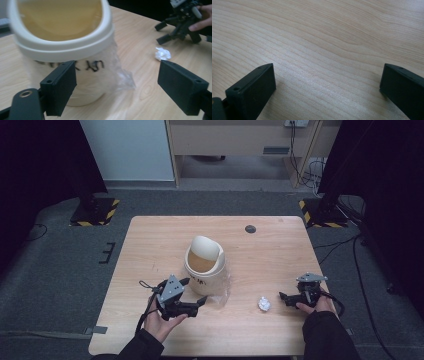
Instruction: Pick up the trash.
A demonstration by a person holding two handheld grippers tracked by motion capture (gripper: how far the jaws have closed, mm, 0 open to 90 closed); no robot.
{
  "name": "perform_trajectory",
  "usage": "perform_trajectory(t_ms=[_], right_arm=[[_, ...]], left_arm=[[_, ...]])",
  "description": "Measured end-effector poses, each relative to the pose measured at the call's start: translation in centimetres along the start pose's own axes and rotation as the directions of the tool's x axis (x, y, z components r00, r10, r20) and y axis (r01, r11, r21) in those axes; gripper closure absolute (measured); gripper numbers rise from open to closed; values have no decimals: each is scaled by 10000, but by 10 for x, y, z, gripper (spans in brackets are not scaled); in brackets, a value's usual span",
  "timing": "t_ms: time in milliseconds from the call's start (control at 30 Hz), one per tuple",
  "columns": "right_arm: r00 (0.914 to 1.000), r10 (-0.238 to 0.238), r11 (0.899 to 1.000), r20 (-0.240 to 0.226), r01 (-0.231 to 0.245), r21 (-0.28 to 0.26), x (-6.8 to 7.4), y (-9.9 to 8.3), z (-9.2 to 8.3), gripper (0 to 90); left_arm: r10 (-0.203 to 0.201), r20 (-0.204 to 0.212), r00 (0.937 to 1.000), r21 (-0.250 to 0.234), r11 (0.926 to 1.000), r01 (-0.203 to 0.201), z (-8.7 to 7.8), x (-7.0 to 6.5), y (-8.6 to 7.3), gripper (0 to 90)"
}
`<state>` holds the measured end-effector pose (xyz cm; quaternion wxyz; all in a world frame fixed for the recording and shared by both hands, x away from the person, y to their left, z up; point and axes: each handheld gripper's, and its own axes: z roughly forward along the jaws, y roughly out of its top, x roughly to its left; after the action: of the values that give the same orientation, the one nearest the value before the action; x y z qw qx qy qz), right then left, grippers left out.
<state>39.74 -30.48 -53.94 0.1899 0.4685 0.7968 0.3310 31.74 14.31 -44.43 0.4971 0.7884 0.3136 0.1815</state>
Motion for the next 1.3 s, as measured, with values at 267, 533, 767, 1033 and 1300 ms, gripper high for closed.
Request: perform_trajectory(t_ms=[267, 533, 767, 1033, 1300], right_arm=[[10000, -3, 10000, -1, 3, -1, 0, 0, 0, 5], [10000, -1, 10000, -1, 1, -2, 0, 0, 0, 5], [10000, -1, 10000, 0, 1, -3, 0, 0, 0, 5], [10000, 3, 10000, 6, -3, -20, 0, 0, 0, 5], [10000, -8, 10000, 6, 8, -22, 0, 0, 0, 5]], left_arm=[[382, 777, 9962, 285, 9988, -405, 16, -26, 0, 188], [662, 1442, 9873, 651, 9950, -762, 40, -49, -2, 223], [1021, 1828, 9778, 938, 9882, -1207, 65, -66, -2, 237], [1253, 2183, 9678, 1300, 9791, -1561, 100, -79, -4, 256], [1291, 2186, 9672, 1280, 9789, -1596, 122, -84, 1, 263]])
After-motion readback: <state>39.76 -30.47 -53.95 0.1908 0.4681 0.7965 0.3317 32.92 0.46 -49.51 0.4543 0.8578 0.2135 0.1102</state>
